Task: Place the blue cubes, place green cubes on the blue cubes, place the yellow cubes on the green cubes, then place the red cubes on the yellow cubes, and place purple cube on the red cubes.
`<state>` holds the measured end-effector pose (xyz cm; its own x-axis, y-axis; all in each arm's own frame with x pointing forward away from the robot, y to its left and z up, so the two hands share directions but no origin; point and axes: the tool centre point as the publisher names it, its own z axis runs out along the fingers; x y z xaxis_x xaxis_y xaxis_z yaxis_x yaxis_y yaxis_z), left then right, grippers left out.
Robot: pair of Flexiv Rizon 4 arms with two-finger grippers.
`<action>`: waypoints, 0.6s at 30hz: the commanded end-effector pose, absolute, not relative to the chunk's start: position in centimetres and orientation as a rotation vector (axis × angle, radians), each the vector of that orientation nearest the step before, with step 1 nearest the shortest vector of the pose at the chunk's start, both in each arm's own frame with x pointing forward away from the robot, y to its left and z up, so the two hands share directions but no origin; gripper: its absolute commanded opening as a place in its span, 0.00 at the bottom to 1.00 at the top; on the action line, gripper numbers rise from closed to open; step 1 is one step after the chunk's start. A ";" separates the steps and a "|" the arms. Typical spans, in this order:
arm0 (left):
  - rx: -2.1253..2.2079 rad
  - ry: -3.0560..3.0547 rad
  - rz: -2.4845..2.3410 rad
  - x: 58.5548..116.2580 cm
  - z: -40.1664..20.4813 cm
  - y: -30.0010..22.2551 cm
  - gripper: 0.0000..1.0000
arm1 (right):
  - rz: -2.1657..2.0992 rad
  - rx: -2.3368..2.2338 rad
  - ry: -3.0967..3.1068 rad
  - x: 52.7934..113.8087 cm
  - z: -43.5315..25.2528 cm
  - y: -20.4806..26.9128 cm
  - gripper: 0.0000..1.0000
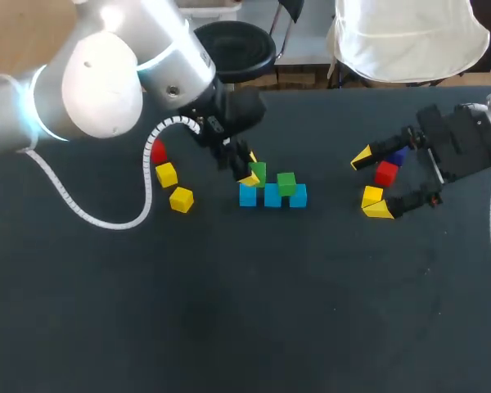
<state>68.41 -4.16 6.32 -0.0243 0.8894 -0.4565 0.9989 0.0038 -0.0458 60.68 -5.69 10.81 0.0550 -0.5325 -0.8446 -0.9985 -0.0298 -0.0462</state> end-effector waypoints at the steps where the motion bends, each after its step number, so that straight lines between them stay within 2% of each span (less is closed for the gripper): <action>1: 1.964 1.989 -0.533 68.8 5.8 -4.4 0.00 | 0.859 -1.646 1.557 60.6 10.8 -5.7 1.00; 18: 1.938 2.049 -0.515 69.6 2.8 -4.7 0.00 | 0.859 -1.646 1.557 60.6 10.8 -5.7 1.00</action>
